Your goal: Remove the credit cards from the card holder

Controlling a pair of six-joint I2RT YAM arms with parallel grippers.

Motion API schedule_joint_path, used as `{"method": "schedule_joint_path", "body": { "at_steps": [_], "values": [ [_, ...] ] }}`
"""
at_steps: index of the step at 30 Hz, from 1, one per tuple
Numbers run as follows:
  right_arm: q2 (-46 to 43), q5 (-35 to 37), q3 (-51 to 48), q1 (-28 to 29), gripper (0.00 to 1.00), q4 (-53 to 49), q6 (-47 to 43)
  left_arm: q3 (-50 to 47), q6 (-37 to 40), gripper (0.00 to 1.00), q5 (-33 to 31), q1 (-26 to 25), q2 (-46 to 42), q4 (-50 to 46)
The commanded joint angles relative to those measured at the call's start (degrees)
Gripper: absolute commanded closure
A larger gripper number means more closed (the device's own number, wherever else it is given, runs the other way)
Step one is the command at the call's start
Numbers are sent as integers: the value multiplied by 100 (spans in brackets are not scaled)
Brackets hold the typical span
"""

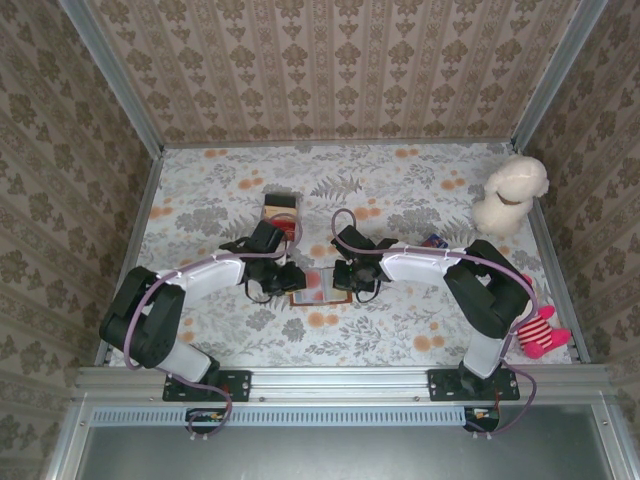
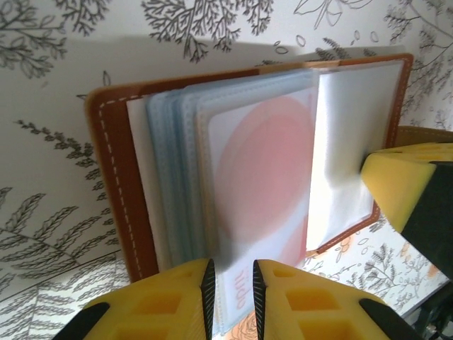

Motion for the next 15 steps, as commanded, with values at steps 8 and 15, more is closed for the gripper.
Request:
{"method": "schedule_joint_path", "body": {
  "at_steps": [8, 15],
  "values": [
    [281, 31, 40, 7, 91, -274, -77, -56, 111, 78, 229, 49, 16, 94],
    [266, 30, 43, 11, 91, -294, -91, 66, 188, 80, 162, 102, -202, -125]
  ]
}}
